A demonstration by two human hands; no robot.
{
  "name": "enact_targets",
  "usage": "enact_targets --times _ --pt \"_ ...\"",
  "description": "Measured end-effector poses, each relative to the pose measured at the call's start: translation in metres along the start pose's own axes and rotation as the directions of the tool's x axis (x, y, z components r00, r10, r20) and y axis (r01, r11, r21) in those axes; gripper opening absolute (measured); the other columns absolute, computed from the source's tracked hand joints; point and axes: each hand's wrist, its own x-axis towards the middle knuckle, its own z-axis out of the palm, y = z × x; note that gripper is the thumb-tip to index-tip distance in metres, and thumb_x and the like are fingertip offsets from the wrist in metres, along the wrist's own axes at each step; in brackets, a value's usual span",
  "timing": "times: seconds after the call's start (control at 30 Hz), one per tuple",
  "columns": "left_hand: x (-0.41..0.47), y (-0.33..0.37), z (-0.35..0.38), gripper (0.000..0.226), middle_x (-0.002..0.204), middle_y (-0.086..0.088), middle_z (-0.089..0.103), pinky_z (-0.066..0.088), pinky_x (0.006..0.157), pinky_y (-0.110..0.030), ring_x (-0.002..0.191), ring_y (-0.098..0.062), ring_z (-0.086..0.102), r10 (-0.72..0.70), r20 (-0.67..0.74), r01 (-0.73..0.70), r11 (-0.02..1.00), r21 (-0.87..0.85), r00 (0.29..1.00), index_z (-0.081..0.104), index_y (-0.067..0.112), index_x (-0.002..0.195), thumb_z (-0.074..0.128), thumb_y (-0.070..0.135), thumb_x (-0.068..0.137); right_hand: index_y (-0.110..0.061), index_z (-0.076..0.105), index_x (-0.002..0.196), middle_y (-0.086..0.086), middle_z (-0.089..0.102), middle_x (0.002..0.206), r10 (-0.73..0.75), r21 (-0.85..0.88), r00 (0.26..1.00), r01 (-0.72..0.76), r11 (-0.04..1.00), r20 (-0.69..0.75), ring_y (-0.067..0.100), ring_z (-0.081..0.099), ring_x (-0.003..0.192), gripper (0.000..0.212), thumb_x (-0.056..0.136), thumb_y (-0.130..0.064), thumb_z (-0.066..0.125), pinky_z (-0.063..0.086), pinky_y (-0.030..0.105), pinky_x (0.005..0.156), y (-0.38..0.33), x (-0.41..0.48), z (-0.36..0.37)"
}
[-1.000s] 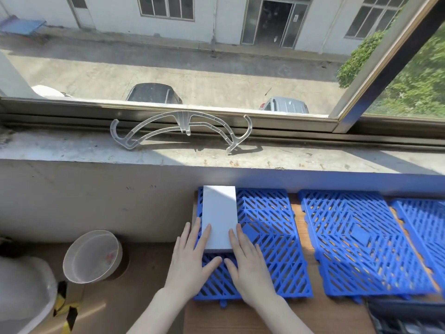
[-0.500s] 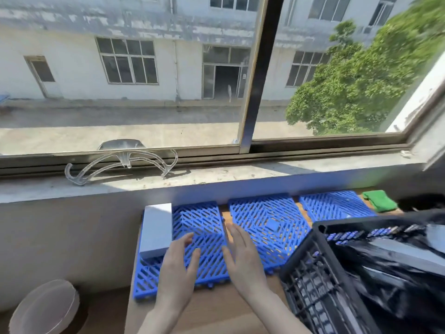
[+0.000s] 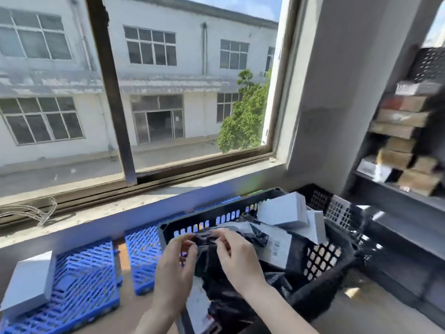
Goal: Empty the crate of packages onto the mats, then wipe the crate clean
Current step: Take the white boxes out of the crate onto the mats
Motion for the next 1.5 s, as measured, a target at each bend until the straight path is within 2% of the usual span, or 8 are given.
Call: enact_targets --times 0.17,0.4,0.53,0.67,0.8,1.17,1.4,1.5 --pt "0.007 0.043 0.082 0.022 0.093 0.014 0.065 0.049 0.071 -0.02 0.084 -0.007 0.062 0.062 0.16 -0.051 0.996 -0.072 0.985 0.059 0.033 0.109 0.062 0.018 0.093 -0.029 0.058 0.122 -0.016 0.058 0.102 0.098 -0.09 0.987 -0.11 0.99 -0.129 0.004 0.053 0.098 0.029 0.095 -0.02 0.051 0.045 0.02 0.084 0.063 -0.004 -0.073" --pt "0.043 0.062 0.185 0.049 0.111 0.019 0.056 0.046 0.078 -0.012 0.1 0.004 0.055 0.1 0.338 -0.072 0.993 -0.093 0.936 0.046 0.041 0.122 0.068 0.017 0.086 -0.026 0.052 0.129 -0.009 0.048 0.126 0.072 -0.304 0.975 -0.135 0.943 -0.209 0.007 0.039 0.117 0.05 0.082 -0.02 0.068 0.038 0.027 0.101 0.146 0.03 -0.138" --pt "0.062 0.054 0.228 0.071 0.124 0.031 0.04 0.035 0.085 -0.002 0.114 0.009 0.044 0.113 0.464 -0.117 0.993 -0.021 0.879 0.034 0.053 0.126 0.068 0.015 0.077 -0.032 0.035 0.142 -0.007 0.029 0.143 0.138 -0.396 0.989 -0.147 0.906 -0.049 0.014 0.029 0.132 0.073 0.078 -0.032 0.069 0.027 0.029 0.109 0.178 0.06 -0.157" --pt "0.084 0.046 0.259 0.08 0.132 0.025 0.038 0.024 0.092 0.003 0.126 0.005 0.036 0.086 0.505 -0.117 0.993 0.029 0.859 0.037 0.041 0.138 0.072 0.017 0.07 -0.04 0.012 0.149 -0.007 0.0 0.156 0.172 -0.495 0.97 -0.064 0.866 0.174 0.016 0.006 0.143 0.091 0.075 -0.043 0.066 0.009 0.03 0.115 0.204 0.091 -0.168" --pt "0.093 0.04 0.277 0.087 0.135 0.026 0.035 0.034 0.088 -0.001 0.129 0.007 0.033 0.057 0.529 -0.091 0.995 0.039 0.847 0.036 0.039 0.141 0.074 0.015 0.068 -0.045 0.003 0.148 -0.007 -0.01 0.157 0.182 -0.515 0.945 -0.017 0.857 0.272 0.019 -0.001 0.145 0.101 0.072 -0.042 0.07 0.006 0.037 0.119 0.23 0.104 -0.166" --pt "0.082 0.048 0.297 0.068 0.131 0.025 0.043 0.045 0.096 -0.024 0.122 0.006 0.042 -0.064 0.398 -0.006 0.985 0.171 0.915 0.044 0.041 0.135 0.069 0.03 0.073 -0.034 0.03 0.142 -0.005 0.025 0.14 -0.129 -0.308 0.951 0.217 0.927 0.28 0.016 0.021 0.133 0.088 0.064 -0.038 0.071 0.027 0.027 0.11 0.266 0.117 -0.167" --pt "0.057 0.078 0.298 0.043 0.128 0.019 0.042 0.04 0.085 -0.008 0.107 0.009 0.046 -0.134 0.151 0.101 0.973 0.209 0.979 0.047 0.039 0.133 0.058 0.022 0.094 -0.033 0.044 0.134 -0.004 0.034 0.134 -0.321 -0.083 0.944 0.327 0.941 0.074 0.018 0.031 0.123 0.087 0.054 -0.031 0.078 0.04 0.032 0.101 0.267 0.116 -0.192" --pt "0.046 0.095 0.296 0.041 0.123 0.014 0.035 0.042 0.084 -0.014 0.098 -0.002 0.051 -0.161 -0.016 0.162 0.975 0.154 0.987 0.044 0.045 0.133 0.054 0.026 0.098 -0.032 0.046 0.132 -0.001 0.038 0.132 -0.382 0.01 0.924 0.382 0.924 -0.002 0.017 0.035 0.119 0.086 0.053 -0.031 0.081 0.034 0.024 0.102 0.256 0.113 -0.198"
